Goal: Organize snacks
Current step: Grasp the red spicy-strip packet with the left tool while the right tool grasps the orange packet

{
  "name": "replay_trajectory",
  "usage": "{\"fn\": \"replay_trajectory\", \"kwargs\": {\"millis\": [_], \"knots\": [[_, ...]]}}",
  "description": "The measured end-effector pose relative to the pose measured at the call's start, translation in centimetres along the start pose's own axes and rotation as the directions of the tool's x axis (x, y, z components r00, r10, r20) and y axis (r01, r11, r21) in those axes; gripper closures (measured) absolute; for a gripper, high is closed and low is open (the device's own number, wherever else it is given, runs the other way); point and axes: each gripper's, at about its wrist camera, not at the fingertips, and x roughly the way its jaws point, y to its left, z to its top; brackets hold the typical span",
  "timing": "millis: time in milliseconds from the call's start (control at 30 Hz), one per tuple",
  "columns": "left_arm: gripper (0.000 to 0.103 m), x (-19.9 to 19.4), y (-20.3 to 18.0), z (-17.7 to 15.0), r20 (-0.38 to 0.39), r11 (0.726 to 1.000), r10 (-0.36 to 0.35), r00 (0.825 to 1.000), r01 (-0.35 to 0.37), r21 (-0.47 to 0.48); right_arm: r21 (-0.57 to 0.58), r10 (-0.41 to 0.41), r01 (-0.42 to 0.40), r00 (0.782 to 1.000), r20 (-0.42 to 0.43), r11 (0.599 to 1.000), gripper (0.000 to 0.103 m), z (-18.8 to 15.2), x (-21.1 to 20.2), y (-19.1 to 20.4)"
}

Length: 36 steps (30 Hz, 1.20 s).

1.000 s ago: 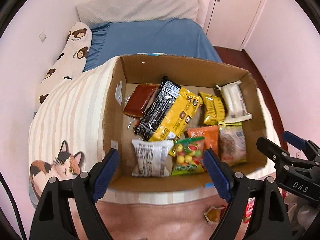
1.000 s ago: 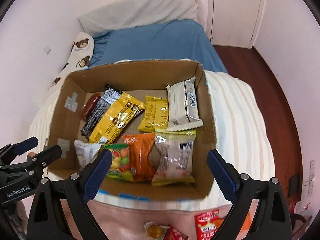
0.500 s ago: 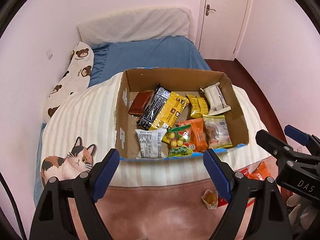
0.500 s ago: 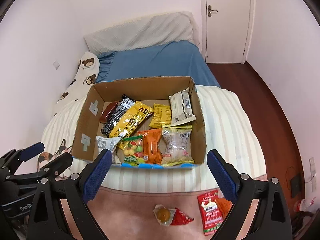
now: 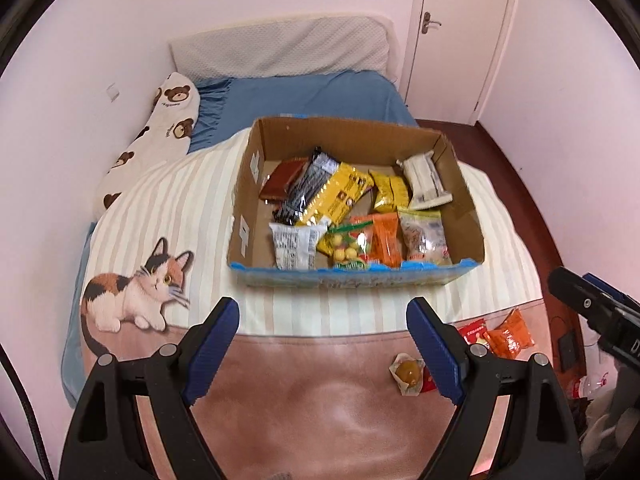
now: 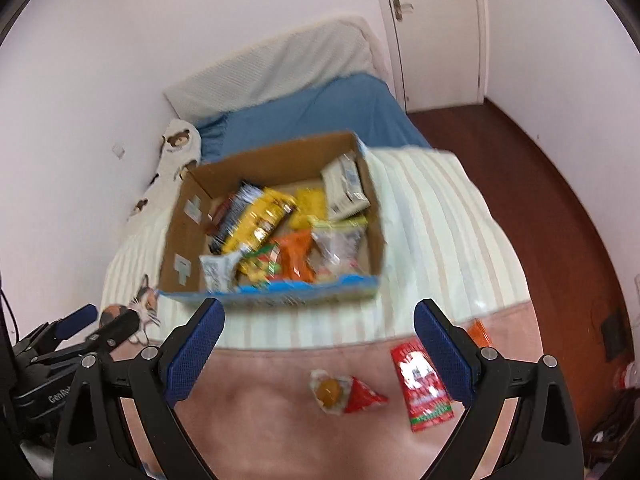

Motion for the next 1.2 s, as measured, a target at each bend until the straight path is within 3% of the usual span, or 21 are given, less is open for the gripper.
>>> {"fn": "replay_trajectory", "kwargs": {"millis": [233,433,500,633,767,800,833,900,1033,1200], "knots": [[0.017,5.2,-4.7,-3.8,-0.165,1.0,0.014,0.986,-0.018,-0.024,0.04,0.0,0.007,0.981,-0.192,0.999,0.005,-2.9,5.0,-8.2],[0.018,11.5,-9.0,-7.7,-0.365,1.0,0.003,0.931,-0.011,-0.02,0.076,-0.056,0.088,0.936,-0.348,0.993,0.005,-5.2,10.7,-15.4],[0.018,13.1,-10.2,-8.7,-0.42,0.999,-0.009,0.908,-0.005,-0.032,0.166,-0.01,0.079,0.924,-0.383,0.983,0.005,-5.8,12.0,-17.9],[0.018,14.8,-12.2,-9.6,-0.47,0.999,-0.006,0.883,-0.009,-0.03,0.402,0.135,0.049,0.898,-0.418,0.914,0.005,-7.3,14.9,-22.1],[0.018,15.7,-14.3,-9.4,-0.482,1.0,0.01,0.876,-0.011,0.001,0.583,0.212,0.068,0.892,-0.399,0.81,0.007,-8.0,18.0,-24.8],[0.018,15.8,-14.7,-9.2,-0.481,1.0,0.016,0.876,-0.012,0.011,0.593,0.211,0.078,0.891,-0.402,0.801,0.009,-7.9,18.7,-25.0],[0.018,15.9,-15.2,-9.0,-0.481,1.0,0.023,0.876,-0.015,0.021,0.582,0.192,0.098,0.889,-0.416,0.807,0.014,-7.8,19.3,-25.2],[0.018,16.2,-16.1,-8.6,-0.481,1.0,0.017,0.877,-0.003,0.029,0.485,0.133,0.125,0.876,-0.463,0.866,0.03,-7.2,20.3,-24.8],[0.018,16.6,-17.7,-7.6,-0.489,0.999,-0.019,0.872,0.035,0.023,0.191,0.029,0.084,0.853,-0.521,0.978,0.039,-6.8,20.0,-22.9],[0.018,17.7,-19.6,-7.2,-0.533,0.991,-0.132,0.835,0.122,-0.054,-0.092,-0.111,0.07,0.81,-0.576,0.993,0.039,-8.6,18.4,-21.9]]}}
